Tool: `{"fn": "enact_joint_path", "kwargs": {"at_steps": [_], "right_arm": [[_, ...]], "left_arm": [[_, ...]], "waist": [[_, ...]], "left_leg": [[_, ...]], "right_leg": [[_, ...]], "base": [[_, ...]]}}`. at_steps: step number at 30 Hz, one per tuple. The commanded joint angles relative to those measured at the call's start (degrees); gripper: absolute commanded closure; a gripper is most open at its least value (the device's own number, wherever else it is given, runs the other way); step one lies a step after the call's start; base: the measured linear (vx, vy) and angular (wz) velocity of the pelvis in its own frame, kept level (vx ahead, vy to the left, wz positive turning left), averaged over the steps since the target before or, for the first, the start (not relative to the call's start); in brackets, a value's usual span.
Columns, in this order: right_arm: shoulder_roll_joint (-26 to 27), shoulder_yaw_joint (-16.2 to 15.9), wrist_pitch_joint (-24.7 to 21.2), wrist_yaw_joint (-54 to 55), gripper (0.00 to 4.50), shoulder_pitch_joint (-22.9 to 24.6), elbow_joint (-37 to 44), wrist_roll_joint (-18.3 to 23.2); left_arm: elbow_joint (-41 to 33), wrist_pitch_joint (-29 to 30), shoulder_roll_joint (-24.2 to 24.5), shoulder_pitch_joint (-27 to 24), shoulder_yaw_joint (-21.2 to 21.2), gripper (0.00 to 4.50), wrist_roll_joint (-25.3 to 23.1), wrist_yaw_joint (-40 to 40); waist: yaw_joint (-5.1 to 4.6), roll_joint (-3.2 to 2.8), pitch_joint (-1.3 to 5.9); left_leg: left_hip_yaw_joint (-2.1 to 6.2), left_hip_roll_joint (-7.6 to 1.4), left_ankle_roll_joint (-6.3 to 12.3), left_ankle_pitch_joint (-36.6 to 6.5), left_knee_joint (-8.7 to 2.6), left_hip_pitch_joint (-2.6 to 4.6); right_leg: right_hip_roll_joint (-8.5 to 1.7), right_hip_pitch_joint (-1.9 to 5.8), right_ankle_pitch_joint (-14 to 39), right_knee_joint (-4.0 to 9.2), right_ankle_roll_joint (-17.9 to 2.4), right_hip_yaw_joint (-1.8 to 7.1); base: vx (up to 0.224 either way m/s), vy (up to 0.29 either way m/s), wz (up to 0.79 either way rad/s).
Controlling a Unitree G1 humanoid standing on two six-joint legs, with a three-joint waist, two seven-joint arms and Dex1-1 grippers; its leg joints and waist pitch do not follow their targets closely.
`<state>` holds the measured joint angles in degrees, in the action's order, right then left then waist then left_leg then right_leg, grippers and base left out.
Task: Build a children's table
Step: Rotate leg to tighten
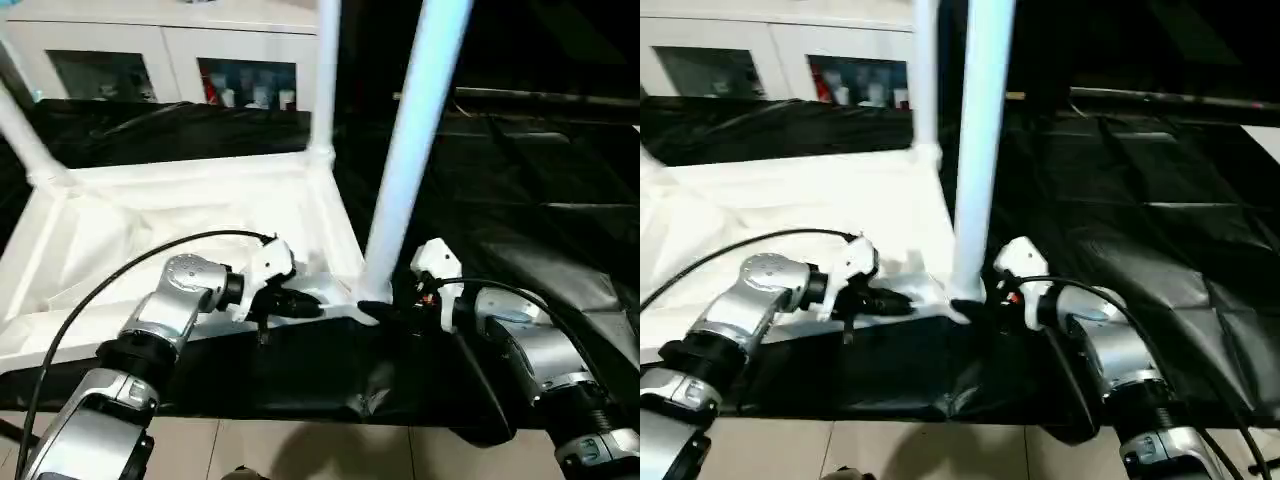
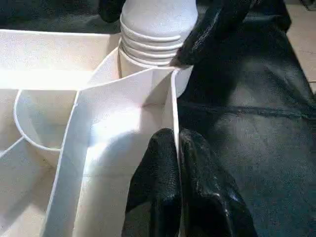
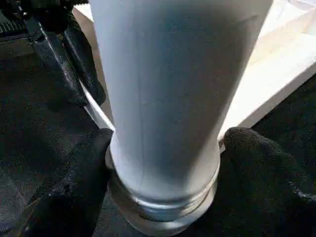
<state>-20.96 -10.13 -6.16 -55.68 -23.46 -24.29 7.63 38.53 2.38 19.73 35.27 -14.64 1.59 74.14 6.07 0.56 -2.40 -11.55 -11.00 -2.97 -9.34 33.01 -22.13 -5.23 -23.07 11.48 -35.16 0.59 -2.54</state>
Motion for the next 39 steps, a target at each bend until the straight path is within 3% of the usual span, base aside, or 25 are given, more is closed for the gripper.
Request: {"fn": "enact_joint_path", "kwargs": {"at_steps": [1, 10, 16, 19, 22, 23, 24, 26, 28, 29, 31, 32, 33, 37, 39], "right_arm": [[-0.3, -0.1, -0.7, -0.6, 0.72, -0.8, 0.9, 0.0], [0.2, -0.1, -0.7, -1.7, 1.48, -1.0, 0.1, 0.8], [3.8, 3.1, 0.0, 6.4, 1.74, -0.9, -3.4, 1.1], [6.9, 4.6, 0.3, 14.1, 1.76, -1.1, -6.9, -0.1], [10.0, 4.9, 1.0, 20.9, 1.76, -1.0, -8.7, -1.7], [11.8, 4.9, 1.1, 24.8, 1.76, -1.1, -9.5, -2.6], [16.2, 5.3, 0.7, 33.2, 1.76, -1.7, -11.5, -4.0], [18.8, 5.5, 0.8, 38.2, 1.76, -2.5, -13.2, -5.0], [19.6, 5.6, 1.1, 39.8, 1.76, -2.9, -14.1, -5.5], [20.9, 5.3, 2.2, 40.7, 1.76, -4.0, -15.5, -5.7], [21.2, 5.4, 2.9, 40.0, 1.76, -4.2, -15.6, -5.4], [21.3, 6.0, 3.5, 38.6, 1.42, -4.1, -15.1, -4.3], [21.1, 6.8, 3.6, 36.8, 1.21, -3.8, -14.3, -2.9], [18.9, 7.0, 4.4, 30.8, 1.01, -3.1, -12.1, -1.6], [17.4, 6.3, 3.7, 27.8, 0.69, -2.9, -11.0, -1.1]], "left_arm": [[-2.1, -0.2, -1.3, -1.0, -0.9, 4.5, 2.6, 2.4], [-3.1, 1.1, -0.8, -1.7, -0.6, 4.5, 2.1, 2.4], [-1.5, 2.8, -2.0, -1.3, 0.0, 4.5, 0.5, -2.4], [2.3, 2.3, -4.7, 0.4, 0.9, 4.5, -1.0, -9.3], [5.2, 2.8, -7.4, 1.9, 1.4, 4.5, -2.1, -15.4], [6.6, 3.0, -8.8, 2.7, 1.4, 4.5, -2.9, -18.5], [10.0, 3.7, -12.6, 4.9, 2.0, 4.5, -4.1, -26.8], [11.4, 4.1, -14.9, 5.9, 2.3, 4.5, -4.4, -30.7], [11.9, 3.9, -15.6, 6.3, 2.4, 4.5, -4.5, -31.4], [12.1, 2.9, -16.5, 6.6, 1.8, 4.5, -5.2, -31.7], [12.1, 2.4, -16.6, 6.7, 1.5, 4.5, -5.5, -31.4], [11.8, 1.6, -16.3, 6.4, 1.2, 4.5, -5.6, -30.3], [11.6, 1.4, -15.9, 6.2, 1.2, 4.5, -5.6, -29.6], [11.9, -0.6, -14.2, 5.7, 1.6, 4.5, -5.2, -26.6], [11.4, -1.6, -13.3, 5.3, 1.7, 4.5, -4.8, -24.5]], "waist": [[-0.29, 0.76, 3.32], [-0.08, 0.69, 3.5], [-0.46, 0.62, 3.45], [-1.22, 0.67, 3.23], [-1.33, 0.7, 3.16], [-1.37, 0.64, 3.16], [-1.37, 0.58, 3.13], [-1.5, 0.44, 2.97], [-1.38, 0.44, 2.98], [-1.49, 0.12, 2.76], [-1.74, 0.25, 2.51], [-1.66, 0.22, 2.69], [-1.6, 0.15, 2.84], [-1.46, 0.4, 3.02], [-1.41, 0.35, 3.06]], "left_leg": [[0.77, -2.41, 2.89, -12.1, -3.4, 1.4], [0.75, -2.28, 3.78, -9.8, -3.12, 1.26], [0.8, -2.23, 3.38, -10.2, -3.2, 1.24], [0.99, -2.16, 1.4, -13.1, -3.57, 1.43], [1.1, -2.11, 0.1, -15.0, -3.74, 1.61], [1.13, -2.09, 0.14, -15.5, -3.77, 1.6], [1.04, -2.07, -0.25, -15.7, -3.81, 1.77], [1.15, -1.96, -1.3, -17.5, -4.0, 2.06], [1.28, -2.04, -1.17, -18.3, -4.11, 2.12], [1.3, -1.98, -1.09, -19.6, -4.22, 2.14], [1.53, -1.84, -1.28, -23.0, -4.46, 2.3], [1.66, -1.97, -1.33, -23.7, -4.49, 2.57], [1.67, -2.01, -1.16, -22.9, -4.54, 2.39], [1.56, -2.0, 0.38, -19.6, -4.53, 1.7], [1.43, -2.05, 0.86, -18.2, -4.41, 1.76]], "right_leg": [[-2.88, 2.5, 6.9, 3.86, -13.9, 1.96], [-2.87, 2.62, 4.2, 3.51, -13.9, 1.95], [-2.83, 2.5, 4.9, 3.57, -14.0, 1.92], [-2.95, 2.27, 9.4, 4.16, -13.4, 1.96], [-3.02, 2.25, 12.3, 4.5, -12.1, 2.07], [-3.06, 2.22, 13.2, 4.64, -11.7, 2.15], [-2.94, 1.91, 13.5, 4.78, -11.3, 2.22], [-2.96, 1.76, 16.3, 5.15, -10.8, 2.2], [-3.09, 1.84, 17.6, 5.43, -10.0, 2.19], [-3.08, 1.66, 18.8, 5.68, -9.6, 2.22], [-3.1, 1.66, 23.3, 6.22, -8.4, 2.11], [-3.24, 1.65, 24.2, 6.36, -7.8, 2.21], [-3.19, 1.79, 22.7, 6.22, -7.7, 2.29], [-3.12, 2.45, 17.4, 5.7, -8.6, 2.22], [-3.07, 2.44, 15.2, 5.5, -9.4, 2.22]], "base": [[0.0, 0.0, 0.0], [0.0, 0.0, 0.0], [0.0, 0.0, 0.0], [0.0, 0.0, 0.0], [0.0, 0.0, 0.0], [0.0, 0.0, 0.0], [0.0, 0.0, 0.0], [0.0, 0.0, 0.0], [0.0, 0.0, 0.0], [0.0, 0.0, 0.0], [0.0, 0.0, 0.0], [0.0, 0.0, 0.0], [0.0, 0.0, 0.0], [0.0, 0.0, 0.0], [0.0, 0.0, 0.0]]}}
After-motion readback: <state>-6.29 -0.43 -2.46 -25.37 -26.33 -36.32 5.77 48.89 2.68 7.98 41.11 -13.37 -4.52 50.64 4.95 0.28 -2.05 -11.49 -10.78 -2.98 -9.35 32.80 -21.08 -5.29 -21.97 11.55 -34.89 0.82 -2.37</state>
